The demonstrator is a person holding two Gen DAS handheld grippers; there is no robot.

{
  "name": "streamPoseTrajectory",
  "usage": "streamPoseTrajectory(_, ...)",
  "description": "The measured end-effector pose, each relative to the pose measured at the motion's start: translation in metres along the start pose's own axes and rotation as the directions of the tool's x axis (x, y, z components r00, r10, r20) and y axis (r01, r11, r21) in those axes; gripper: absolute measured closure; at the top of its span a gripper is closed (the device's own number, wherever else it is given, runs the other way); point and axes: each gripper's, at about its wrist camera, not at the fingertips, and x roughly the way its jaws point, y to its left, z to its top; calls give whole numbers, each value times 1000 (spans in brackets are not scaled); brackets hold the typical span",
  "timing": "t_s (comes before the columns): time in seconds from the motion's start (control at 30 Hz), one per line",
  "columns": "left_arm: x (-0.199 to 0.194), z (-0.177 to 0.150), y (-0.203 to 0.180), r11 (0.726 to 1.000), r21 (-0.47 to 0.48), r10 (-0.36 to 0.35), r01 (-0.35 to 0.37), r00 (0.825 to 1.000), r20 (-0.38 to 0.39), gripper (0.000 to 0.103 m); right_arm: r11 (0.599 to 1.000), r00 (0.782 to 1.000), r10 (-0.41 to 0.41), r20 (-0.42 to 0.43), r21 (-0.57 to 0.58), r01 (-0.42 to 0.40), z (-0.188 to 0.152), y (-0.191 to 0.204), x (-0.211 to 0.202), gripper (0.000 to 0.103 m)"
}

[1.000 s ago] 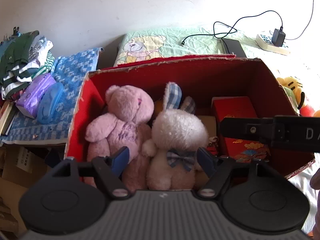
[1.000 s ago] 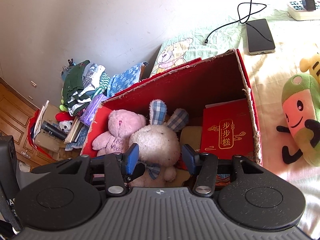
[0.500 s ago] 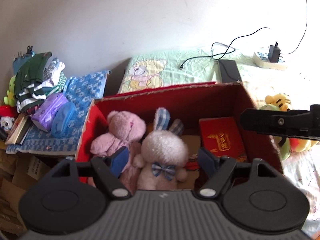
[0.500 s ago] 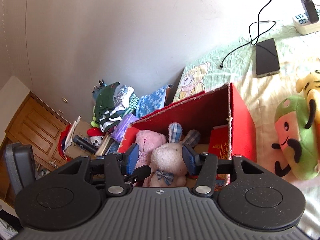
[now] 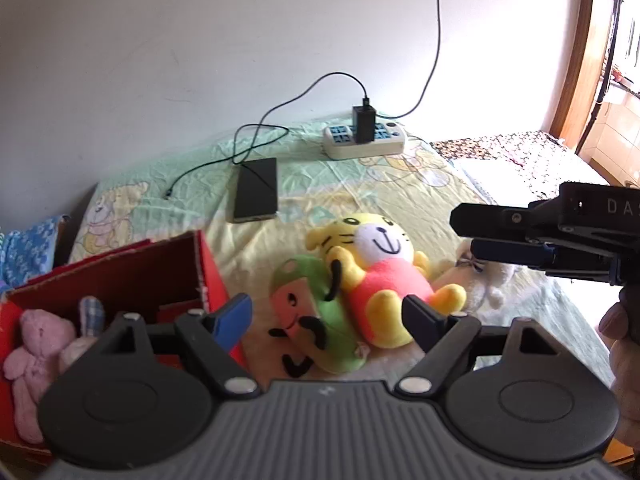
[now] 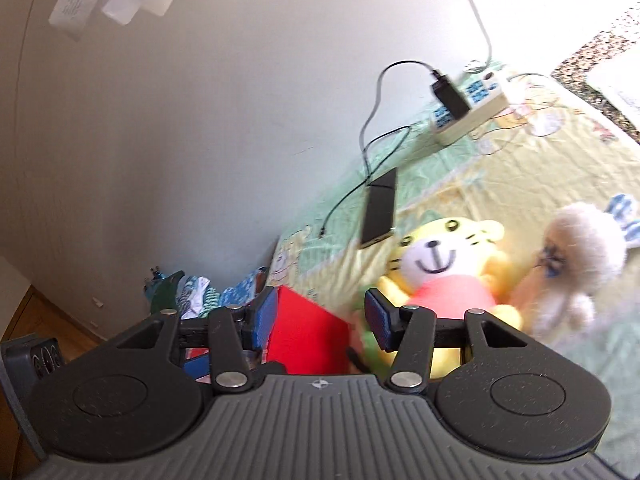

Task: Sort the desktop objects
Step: 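Reach both grippers to the white bunny with plaid ears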

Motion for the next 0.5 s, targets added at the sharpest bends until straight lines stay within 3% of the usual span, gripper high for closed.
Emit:
streamPoseTrajectory(0.27,47,22,-65,991,20,-132,133,991,-32,21,976,983,-186,12,119,183,13,-89,-47,50)
streamPoseTrajectory(0.5,105,36,-114,971,85,-218,225,972,-83,21,947,980,-200,-17,254,198,19,-141,-58,47)
